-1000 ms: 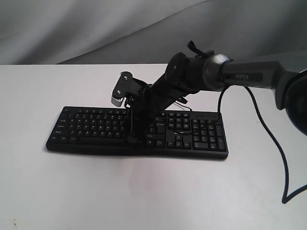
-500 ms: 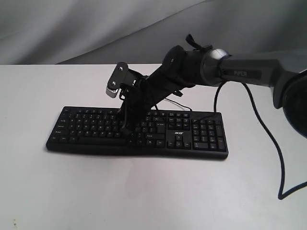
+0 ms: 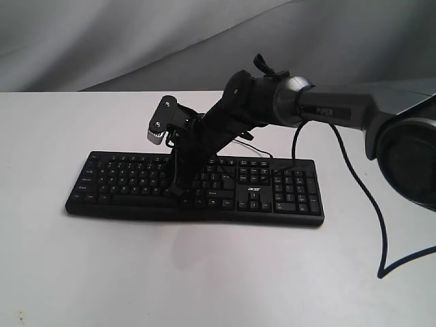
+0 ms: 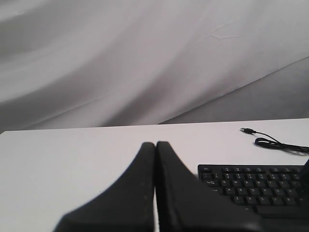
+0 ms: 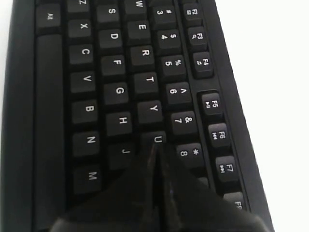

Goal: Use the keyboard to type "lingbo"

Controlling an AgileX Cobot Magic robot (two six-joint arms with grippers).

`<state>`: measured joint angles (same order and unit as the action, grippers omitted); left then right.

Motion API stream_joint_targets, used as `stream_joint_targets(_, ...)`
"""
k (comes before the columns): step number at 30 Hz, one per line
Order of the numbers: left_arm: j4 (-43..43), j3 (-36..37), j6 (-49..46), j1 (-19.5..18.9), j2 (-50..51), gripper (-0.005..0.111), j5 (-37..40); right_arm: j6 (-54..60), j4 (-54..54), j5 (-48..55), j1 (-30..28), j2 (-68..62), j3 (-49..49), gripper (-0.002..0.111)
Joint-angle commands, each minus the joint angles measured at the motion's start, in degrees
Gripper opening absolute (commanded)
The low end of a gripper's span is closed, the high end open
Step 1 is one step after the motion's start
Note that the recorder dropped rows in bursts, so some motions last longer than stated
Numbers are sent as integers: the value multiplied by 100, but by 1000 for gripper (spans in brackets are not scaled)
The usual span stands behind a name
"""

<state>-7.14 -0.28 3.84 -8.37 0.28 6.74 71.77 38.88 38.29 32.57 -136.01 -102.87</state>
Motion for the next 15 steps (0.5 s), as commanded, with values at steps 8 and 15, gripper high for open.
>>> stream_joint_targets(8,-1,28,12,38,-28,0,-50,-25,-42,-97,-5,-124,-32,0)
stream_joint_targets(15,-1,28,12,38,-28,0,-50,-25,-100,19,40,116,-54,0)
